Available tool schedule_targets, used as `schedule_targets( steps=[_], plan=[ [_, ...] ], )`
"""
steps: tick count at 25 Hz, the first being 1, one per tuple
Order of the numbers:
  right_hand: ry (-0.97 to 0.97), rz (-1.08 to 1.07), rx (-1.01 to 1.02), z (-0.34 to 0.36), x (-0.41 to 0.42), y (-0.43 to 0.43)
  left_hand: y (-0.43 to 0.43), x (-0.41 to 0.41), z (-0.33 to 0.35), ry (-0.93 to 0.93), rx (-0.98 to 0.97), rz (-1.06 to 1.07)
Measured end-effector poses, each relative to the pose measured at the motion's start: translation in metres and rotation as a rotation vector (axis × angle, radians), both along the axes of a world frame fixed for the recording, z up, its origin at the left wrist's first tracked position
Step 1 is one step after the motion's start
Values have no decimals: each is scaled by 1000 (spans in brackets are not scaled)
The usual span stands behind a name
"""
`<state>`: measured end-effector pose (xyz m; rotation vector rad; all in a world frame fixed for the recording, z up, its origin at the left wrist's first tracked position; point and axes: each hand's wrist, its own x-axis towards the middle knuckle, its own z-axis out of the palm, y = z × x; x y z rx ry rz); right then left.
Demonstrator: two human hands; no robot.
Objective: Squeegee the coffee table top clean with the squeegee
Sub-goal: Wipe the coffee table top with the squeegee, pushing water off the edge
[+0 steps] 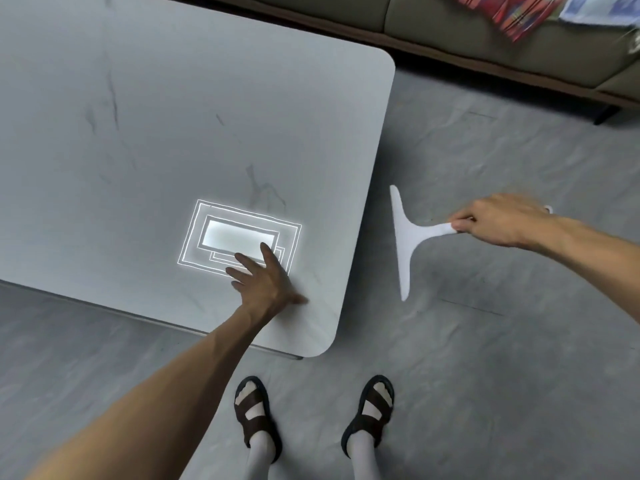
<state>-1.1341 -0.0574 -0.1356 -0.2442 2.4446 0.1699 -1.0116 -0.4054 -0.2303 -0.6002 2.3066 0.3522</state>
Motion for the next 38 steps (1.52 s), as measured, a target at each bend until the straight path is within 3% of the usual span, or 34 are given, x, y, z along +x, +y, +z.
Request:
schedule_targets(
  steps=[3, 8, 10, 20, 21, 25, 29, 34, 36, 38],
  plan=[
    [27, -105, -174, 9, -14, -8, 8, -4, -6, 0, -33, 22],
    [26, -237, -540, -15, -50, -98, 5, 0, -13, 37, -26, -63],
    [10, -296, -598, -23, -59, -117, 3, -2, -12, 27, -27, -73],
    [72, -191, -192, -11, 37, -5, 1, 0, -11, 51, -10, -64],
    [76, -225, -223, -6, 32, -4, 1, 0, -11, 61, 1, -61],
    [104, -604, -703, -3, -24, -66, -3, 4, -12, 108, 69, -29],
    [40, -888, -815, -25, -88, -158, -2, 3, -12, 108, 54, -18],
    [-2, -442, -661, -41, -67, -205, 0, 1, -14, 80, 31, -37],
    [-10, -223, -640, -42, -39, -192, 0, 0, -13, 79, 24, -38],
    [-3, -138, -613, -46, -16, -158, -1, -1, -12, 74, 10, -46]
  ],
)
